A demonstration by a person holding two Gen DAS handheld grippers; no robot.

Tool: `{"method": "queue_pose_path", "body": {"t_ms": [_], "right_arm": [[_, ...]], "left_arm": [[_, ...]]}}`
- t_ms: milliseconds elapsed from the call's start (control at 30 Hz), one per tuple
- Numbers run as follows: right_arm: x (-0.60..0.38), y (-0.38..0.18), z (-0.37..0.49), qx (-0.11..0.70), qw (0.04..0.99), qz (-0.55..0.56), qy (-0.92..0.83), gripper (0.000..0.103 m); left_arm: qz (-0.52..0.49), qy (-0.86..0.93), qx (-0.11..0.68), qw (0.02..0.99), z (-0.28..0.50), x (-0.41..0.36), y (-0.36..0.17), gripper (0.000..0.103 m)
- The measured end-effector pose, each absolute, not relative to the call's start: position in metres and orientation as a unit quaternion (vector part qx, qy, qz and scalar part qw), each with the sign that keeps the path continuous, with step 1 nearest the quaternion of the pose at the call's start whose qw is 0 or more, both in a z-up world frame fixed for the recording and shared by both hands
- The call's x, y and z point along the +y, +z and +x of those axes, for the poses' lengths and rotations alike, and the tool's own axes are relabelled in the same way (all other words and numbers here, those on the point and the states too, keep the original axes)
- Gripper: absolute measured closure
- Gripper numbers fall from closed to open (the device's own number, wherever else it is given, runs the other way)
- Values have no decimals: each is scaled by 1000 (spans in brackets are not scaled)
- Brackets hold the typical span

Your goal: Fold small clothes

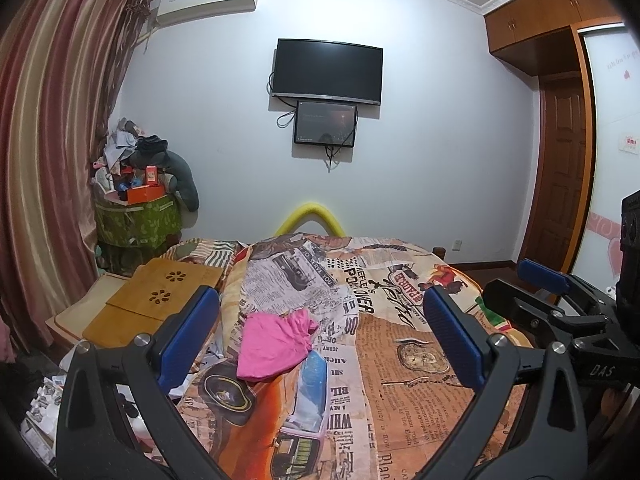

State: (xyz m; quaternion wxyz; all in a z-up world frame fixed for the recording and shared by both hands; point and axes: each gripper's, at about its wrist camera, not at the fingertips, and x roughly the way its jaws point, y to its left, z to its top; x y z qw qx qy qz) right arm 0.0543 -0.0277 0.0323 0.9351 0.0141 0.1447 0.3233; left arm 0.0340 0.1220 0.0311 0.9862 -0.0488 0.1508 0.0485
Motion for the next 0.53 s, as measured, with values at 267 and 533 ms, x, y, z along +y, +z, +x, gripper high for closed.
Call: {"method": "queue_pose_path", "body": {"t_ms": [267, 533], "right_arm": [[-27, 33, 55, 146, 936, 16, 319, 1], [-26, 32, 55, 148, 936, 14, 318, 1]], "left_arm": [[-53, 43, 154, 986, 35, 122, 29, 0], [-55, 47, 156, 985, 35, 125, 27, 0]]}}
